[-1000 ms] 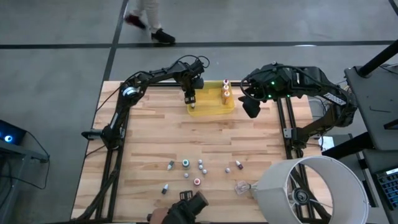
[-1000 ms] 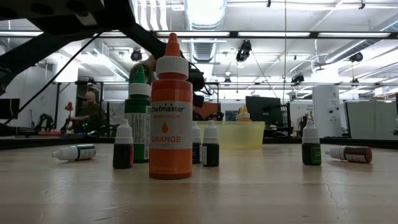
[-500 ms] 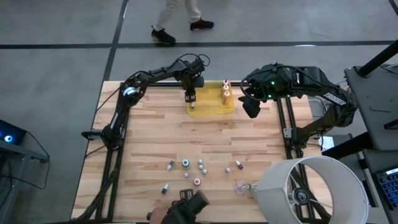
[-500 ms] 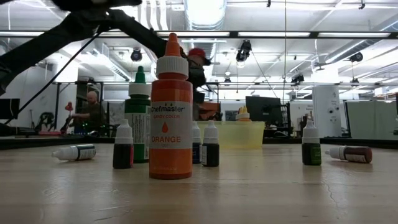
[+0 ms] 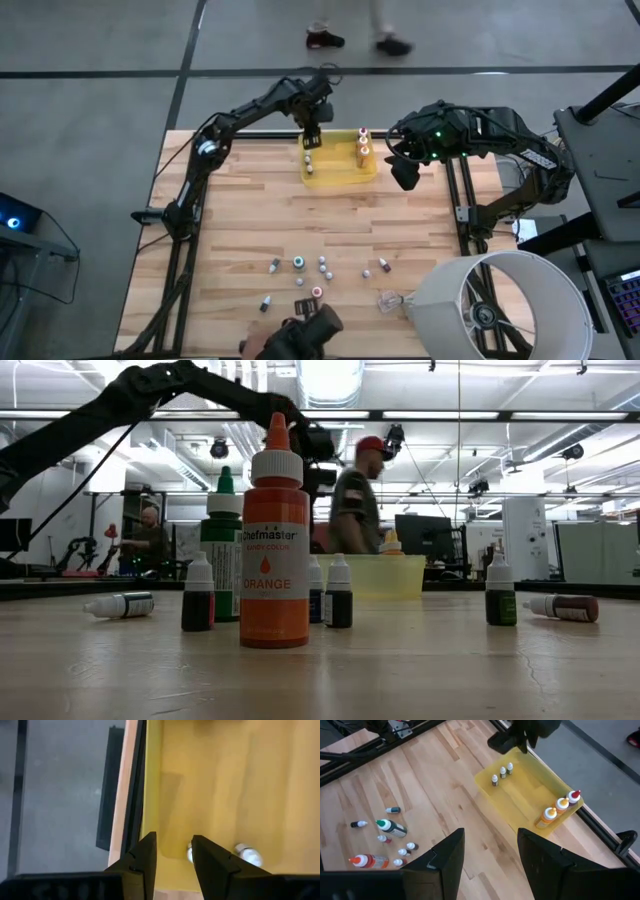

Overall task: Pick & Place food coloring
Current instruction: Put the left small green food coloring bottle into the yellow bin

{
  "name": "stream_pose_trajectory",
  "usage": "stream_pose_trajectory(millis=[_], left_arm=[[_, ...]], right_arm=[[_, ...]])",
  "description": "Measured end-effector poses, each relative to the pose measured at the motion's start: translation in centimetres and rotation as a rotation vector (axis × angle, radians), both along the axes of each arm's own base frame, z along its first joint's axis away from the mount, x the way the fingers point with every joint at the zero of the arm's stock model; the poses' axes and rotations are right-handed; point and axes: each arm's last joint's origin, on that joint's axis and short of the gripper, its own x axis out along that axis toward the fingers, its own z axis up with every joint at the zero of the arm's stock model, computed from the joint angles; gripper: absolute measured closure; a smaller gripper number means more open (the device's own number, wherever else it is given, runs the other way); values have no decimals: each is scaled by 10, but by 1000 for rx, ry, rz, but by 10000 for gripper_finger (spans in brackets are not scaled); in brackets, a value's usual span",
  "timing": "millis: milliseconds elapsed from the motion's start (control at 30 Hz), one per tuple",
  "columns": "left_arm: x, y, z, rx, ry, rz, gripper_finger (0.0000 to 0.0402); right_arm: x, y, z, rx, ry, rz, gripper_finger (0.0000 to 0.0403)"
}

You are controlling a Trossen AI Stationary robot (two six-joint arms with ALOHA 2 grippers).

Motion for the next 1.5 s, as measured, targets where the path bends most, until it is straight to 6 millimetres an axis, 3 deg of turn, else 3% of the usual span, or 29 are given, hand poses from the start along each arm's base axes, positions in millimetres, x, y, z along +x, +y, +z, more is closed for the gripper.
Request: stream_pose_trajectory(millis=[100, 300, 867, 1167, 1300, 1500], left_arm=[[0, -6, 22, 9, -29, 2, 305], [-5, -28, 47, 28, -79, -4, 305], [-13, -96, 81, -78, -62, 23, 305], [-35, -143, 116, -119, -116, 11, 305], [-54, -162, 130, -136, -139, 27, 305], [-80, -197, 139, -180, -149, 27, 305]], right_arm=[[0, 0, 0, -3, 1, 3, 229], [0, 0, 0, -8, 3, 8, 229], [0, 0, 0, -12, 6, 13, 229], [0, 0, 0, -14, 7, 17, 229], [0, 0, 0, -17, 7, 19, 229], [0, 0, 0, -18, 5, 19, 229]])
